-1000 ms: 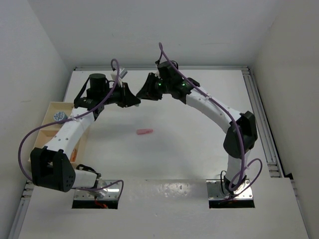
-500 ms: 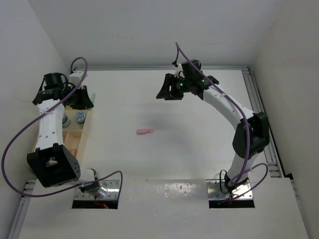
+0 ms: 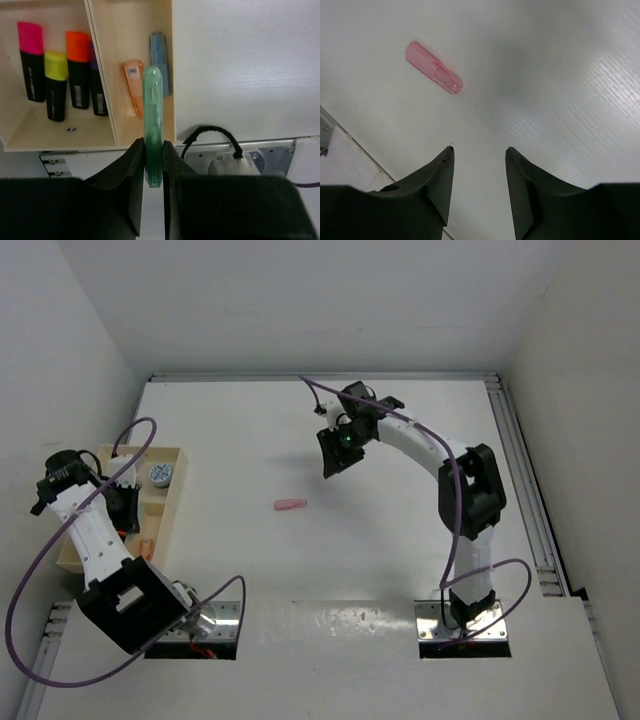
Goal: Sort the stationery into containers
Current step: Place the pen in the storage box.
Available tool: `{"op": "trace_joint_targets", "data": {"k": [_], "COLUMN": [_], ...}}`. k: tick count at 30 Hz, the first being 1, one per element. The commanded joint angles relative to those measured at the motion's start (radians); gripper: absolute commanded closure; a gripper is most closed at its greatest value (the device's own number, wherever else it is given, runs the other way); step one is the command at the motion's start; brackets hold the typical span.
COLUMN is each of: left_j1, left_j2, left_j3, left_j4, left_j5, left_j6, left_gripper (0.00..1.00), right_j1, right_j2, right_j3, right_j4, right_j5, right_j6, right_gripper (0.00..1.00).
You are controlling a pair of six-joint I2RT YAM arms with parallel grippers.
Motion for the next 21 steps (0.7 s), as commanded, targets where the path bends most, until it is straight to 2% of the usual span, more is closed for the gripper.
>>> {"op": "trace_joint_targets", "data": {"k": [1,5,8,9,11,12,15,18,21], "left_j1": [0.049,0.099,0.106,0.107,0.110,0.113,0.112,0.112,0.112], "left_j2": [0.005,0.027,0.045,0.063,0.085,0.111,0.145,0.157,0.159], "left_j3": [-0.036,-0.069,-0.085,-0.085,-0.083,-0.079,-0.060,-0.033,0.013], "left_j4": [0.002,0.031,0.052,0.056,0.060,0.060,0.059,0.056,0.026], "left_j5": [-0.039,-0.048,-0.039,-0.039,-0.027,-0.010,0.019,0.050,0.119], "left_j6": [0.060,0.075,0.080,0.083,0.090,0.090,0.087,0.090,0.112], "left_gripper": [1.00,1.00,0.99,0.96,0.81,0.70,0.53,0.47,0.47], "right_j1": [0.014,0.034,0.052,0.058,0.060,0.066,0.075,0.089,0.113], "right_j2": [0.030,0.067,0.093,0.099,0.119,0.123,0.131,0.139,0.156], "right_j3": [0.090,0.109,0.123,0.136,0.149,0.152,0.132,0.117,0.123], "right_j4": [-0.033,-0.031,-0.042,-0.050,-0.056,-0.053,-0.028,-0.011,-0.014], "right_j5": [0.003,0.003,0.004,0.001,-0.006,-0.019,-0.040,-0.069,-0.085], "right_j6": [-0.089,-0.143,-0.257,-0.275,-0.310,-0.324,-0.367,-0.419,-0.460], "right_gripper": [0.55,0.55,0.54,0.54,0.52,0.51,0.49,0.48,0.47]}}
